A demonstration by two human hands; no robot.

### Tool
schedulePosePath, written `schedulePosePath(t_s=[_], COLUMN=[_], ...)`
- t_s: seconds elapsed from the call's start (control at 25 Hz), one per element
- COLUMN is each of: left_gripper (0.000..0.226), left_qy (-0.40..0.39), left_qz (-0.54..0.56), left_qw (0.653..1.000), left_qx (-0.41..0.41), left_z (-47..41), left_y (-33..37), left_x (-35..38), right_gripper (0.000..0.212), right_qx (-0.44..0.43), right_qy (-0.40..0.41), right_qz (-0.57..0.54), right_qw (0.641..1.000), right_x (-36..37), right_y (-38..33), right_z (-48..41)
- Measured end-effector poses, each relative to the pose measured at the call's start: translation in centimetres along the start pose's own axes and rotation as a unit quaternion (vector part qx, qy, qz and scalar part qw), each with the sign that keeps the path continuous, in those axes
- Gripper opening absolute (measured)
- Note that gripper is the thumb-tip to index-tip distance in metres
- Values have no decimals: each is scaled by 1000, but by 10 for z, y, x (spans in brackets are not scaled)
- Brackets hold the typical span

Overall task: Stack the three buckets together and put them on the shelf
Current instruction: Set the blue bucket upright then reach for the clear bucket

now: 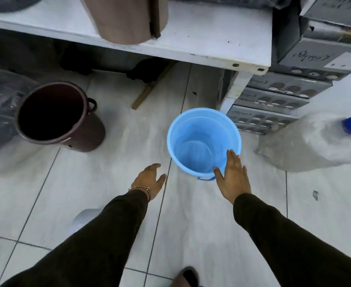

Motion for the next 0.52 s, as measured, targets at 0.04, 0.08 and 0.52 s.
schedulePosePath(t_s=[0.04, 0.08, 0.52], left_gripper=[52, 50, 49], left_qy=[-9, -21, -181], left_qz=[-42, -83, -589], left_qw=[999, 995, 771], left_qx=[26, 47, 162], left_z=[12, 20, 86], left_y=[-9, -16, -200], left_x=[-4, -6, 70], right_gripper=[69, 68, 69], right_qx=[-6, -14, -106], right_qy=[-4, -3, -203], right_qz=[-2, -2, -14], right_qw=[1000, 1000, 973], right_x=[5, 9, 271], right_y=[-9, -16, -86], right_z=[10, 18, 167])
Point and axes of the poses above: each hand's wrist, its own z-axis away from the middle knuckle, its own x-axis out of the palm, y = z × x, the point moved 7 cm from there along -z, towards the middle knuckle, and after that the axes turned 5 degrees about -y, right-handed, at the moved point
